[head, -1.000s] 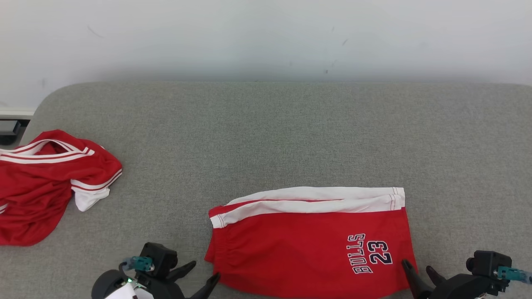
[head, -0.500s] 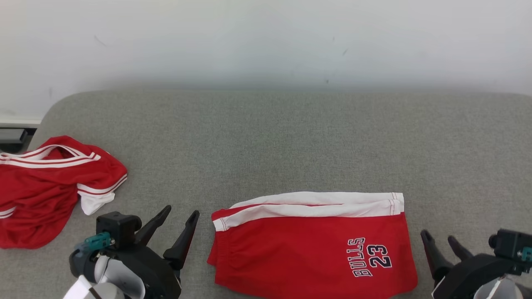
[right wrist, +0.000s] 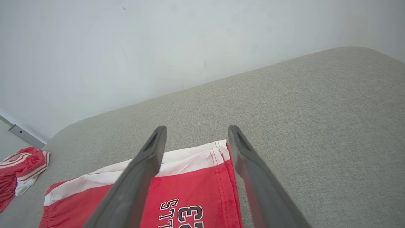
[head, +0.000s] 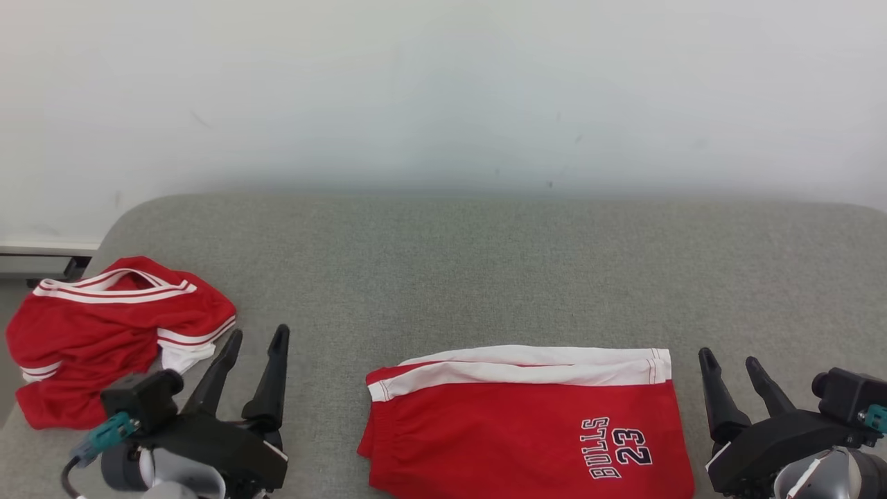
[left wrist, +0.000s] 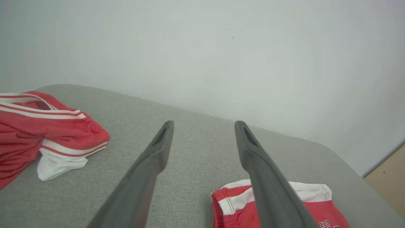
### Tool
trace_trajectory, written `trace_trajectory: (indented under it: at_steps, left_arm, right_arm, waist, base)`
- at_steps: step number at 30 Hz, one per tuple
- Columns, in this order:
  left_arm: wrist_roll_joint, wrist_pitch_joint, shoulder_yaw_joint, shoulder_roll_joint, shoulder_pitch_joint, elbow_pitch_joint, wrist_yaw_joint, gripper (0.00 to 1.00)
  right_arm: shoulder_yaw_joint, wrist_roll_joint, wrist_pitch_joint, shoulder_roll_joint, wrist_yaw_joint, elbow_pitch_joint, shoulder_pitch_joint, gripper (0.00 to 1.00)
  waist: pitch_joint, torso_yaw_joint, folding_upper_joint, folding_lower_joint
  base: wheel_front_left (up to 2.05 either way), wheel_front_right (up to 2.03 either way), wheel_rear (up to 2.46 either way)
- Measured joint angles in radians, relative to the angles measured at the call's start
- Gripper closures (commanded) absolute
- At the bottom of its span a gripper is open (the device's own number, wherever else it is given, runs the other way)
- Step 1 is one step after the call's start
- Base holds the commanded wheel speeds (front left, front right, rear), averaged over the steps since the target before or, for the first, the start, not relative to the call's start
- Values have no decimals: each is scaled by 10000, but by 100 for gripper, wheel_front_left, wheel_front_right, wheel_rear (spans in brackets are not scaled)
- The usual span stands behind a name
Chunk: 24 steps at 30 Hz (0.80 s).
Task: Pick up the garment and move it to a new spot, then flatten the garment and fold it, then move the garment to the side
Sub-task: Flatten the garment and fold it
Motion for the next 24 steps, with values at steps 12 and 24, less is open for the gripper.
trace_trajectory:
  at_steps: [12,24]
  left_arm:
    - [721,-21,518,81,1249,188,-2,0]
    - [1425,453,1095,345,2252,115,-2,0]
  right_arm:
    - [324,-516,-1014,52,58,384,39,0]
    - [161,-646,-1450,-79,90,642,793,0]
  waist:
    - [-244,159,-1,1]
    - [-306,21,0,1]
  base:
    - [0,0,0]
    - [0,0,0]
